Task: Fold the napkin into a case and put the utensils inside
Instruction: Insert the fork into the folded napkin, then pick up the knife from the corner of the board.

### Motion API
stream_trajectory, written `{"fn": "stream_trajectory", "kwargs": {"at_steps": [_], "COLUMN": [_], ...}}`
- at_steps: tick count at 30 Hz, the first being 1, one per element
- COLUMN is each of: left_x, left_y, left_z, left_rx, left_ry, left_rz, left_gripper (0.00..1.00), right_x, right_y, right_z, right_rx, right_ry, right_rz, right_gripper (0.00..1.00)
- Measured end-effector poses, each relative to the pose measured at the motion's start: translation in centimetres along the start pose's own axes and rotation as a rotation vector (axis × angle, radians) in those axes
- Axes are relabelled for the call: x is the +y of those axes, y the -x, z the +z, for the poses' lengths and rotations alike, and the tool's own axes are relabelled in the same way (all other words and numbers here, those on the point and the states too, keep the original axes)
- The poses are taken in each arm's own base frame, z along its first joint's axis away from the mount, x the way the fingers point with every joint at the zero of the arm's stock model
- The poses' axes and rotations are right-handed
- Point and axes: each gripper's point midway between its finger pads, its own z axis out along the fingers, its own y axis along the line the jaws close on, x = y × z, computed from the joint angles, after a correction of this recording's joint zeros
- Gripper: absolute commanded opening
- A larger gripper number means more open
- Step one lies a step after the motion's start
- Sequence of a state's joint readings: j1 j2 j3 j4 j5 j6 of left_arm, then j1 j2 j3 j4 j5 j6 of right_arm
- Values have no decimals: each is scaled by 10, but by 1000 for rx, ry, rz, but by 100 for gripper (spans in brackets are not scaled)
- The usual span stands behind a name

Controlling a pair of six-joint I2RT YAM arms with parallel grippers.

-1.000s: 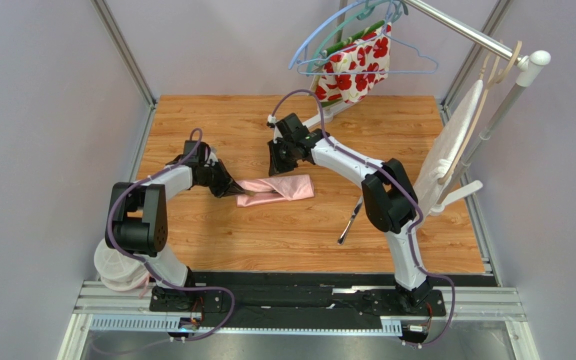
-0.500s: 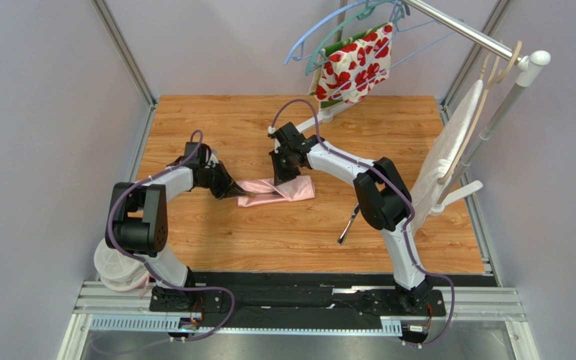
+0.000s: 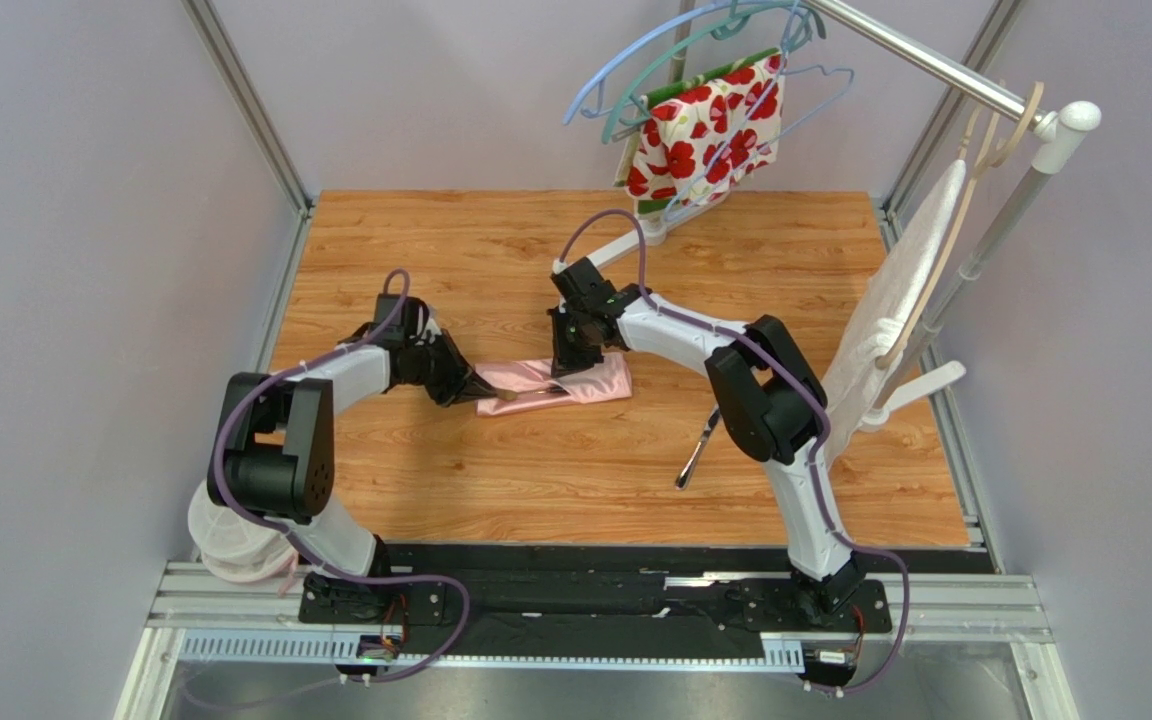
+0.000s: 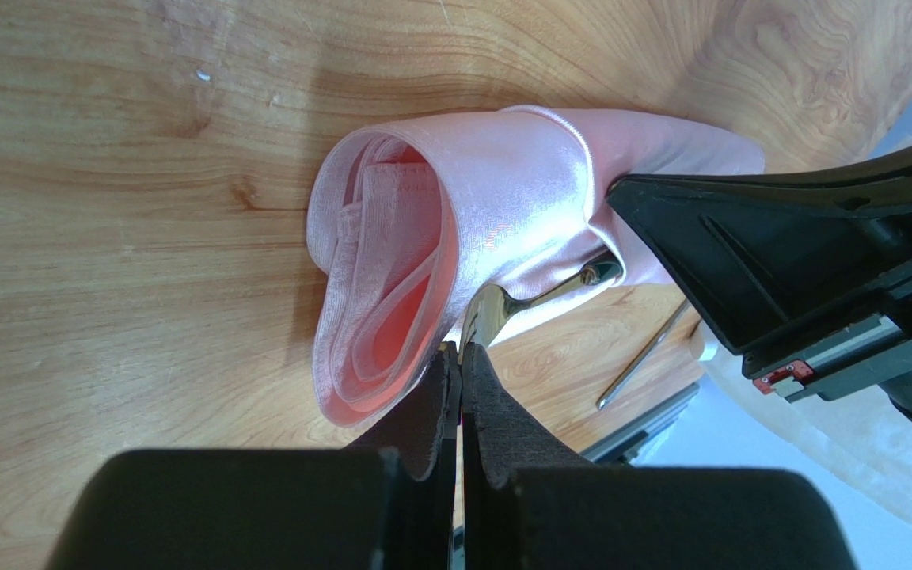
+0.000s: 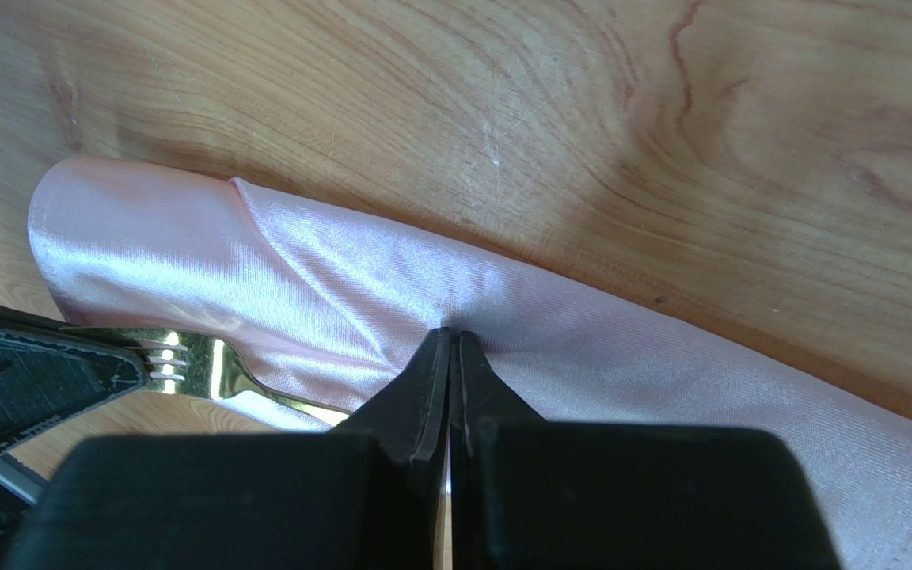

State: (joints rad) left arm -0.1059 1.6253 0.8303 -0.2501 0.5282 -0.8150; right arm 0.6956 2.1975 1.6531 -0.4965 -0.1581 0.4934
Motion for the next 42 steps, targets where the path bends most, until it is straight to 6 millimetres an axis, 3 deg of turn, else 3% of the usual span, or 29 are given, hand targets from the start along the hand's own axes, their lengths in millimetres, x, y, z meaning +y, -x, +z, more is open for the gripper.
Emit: {"fn": "stream_trajectory", "kwargs": {"at_steps": [20,24,25,28,29,30,32,34,38,39,42], "left_x": [-11,-11,-10,-5,-4,-4,-6,-10,-29,-34,-54], "left_y": [-15,-15,-15,-19,-20,-21,-22,-22,-10,-6,-3], "left_z": [14,14,14,11,9,4,-6,-20,-56,-67,-106], "left_rx": [7,6,6,9,7,4,-12,-38,-127,-162,-265], "left_ry": [-20,-18,-13,18,25,35,44,58,78,79,48], "left_rz": [2,4,5,13,17,22,41,65,144,175,280], "left_gripper": [1,19,29,38,39,49,57,72,74,75,74], "right_x": [1,1,1,2,2,2,2,2,2,2,-1], "right_y": [0,0,0,1,1,1,1,1,2,2,3], "right_z": [0,0,0,0,0,0,0,0,0,0,-5], "right_rx": [-2,-2,-2,-7,-7,-7,-6,-6,-6,-6,0], "right_ry": [-3,-3,-3,1,1,1,2,2,1,-2,-30], "right_rz": [35,35,35,33,33,33,33,33,32,29,14], "right_gripper": [0,0,0,0,0,0,0,0,1,4,30]}}
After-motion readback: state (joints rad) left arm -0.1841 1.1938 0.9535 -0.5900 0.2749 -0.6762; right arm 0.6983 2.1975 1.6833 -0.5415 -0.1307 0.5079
